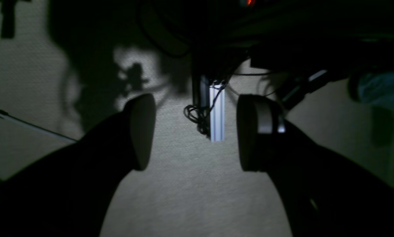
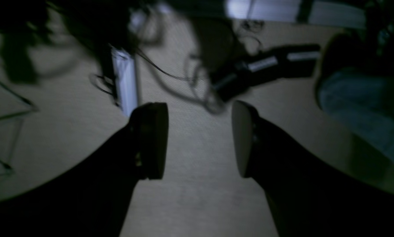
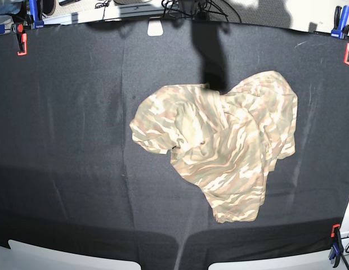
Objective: Layout the t-shirt on the table in an organized manner, then fold the t-shirt properly
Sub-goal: 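Lower both grippers toward the crumpled camouflage t-shirt, then grasp the shirt edges with both grippers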
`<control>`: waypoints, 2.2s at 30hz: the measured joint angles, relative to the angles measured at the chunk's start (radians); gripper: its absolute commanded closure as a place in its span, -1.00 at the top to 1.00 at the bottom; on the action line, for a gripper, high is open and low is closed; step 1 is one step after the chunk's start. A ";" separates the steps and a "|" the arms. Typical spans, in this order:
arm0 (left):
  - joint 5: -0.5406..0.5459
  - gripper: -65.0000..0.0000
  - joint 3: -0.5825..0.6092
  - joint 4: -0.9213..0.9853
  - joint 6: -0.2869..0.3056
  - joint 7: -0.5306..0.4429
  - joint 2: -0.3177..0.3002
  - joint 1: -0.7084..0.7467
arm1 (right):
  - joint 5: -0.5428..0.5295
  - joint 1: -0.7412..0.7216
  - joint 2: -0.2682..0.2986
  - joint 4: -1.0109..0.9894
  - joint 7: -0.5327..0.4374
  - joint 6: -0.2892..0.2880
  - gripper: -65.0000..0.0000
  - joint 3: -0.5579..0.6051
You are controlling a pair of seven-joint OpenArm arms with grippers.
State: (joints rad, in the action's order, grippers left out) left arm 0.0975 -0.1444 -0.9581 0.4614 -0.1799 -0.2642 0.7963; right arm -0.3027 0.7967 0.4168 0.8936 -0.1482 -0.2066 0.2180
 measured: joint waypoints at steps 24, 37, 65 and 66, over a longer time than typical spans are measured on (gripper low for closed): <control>0.006 0.12 -0.008 -0.837 0.003 0.046 -0.016 0.319 | -0.066 0.399 0.090 0.869 0.039 -0.022 -0.07 -0.380; 0.003 0.12 -0.008 -1.001 0.008 0.050 -0.016 0.246 | -0.067 0.295 0.087 1.036 0.042 -0.030 -0.07 -0.416; 0.000 0.12 -0.007 -1.001 0.011 0.113 -0.016 -0.157 | -0.065 -0.300 -0.119 1.037 0.270 -0.246 -0.07 -0.397; 0.001 0.12 -0.007 -1.001 0.011 0.113 -0.016 -0.157 | -0.065 -0.311 -0.120 1.037 0.267 -0.286 -0.07 -0.397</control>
State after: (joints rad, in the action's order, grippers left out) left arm 0.0982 -0.1516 -1.9594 0.4721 -0.0669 -0.2798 0.6395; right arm -0.3676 0.4862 0.2970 1.9308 0.1184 -0.4923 -0.1795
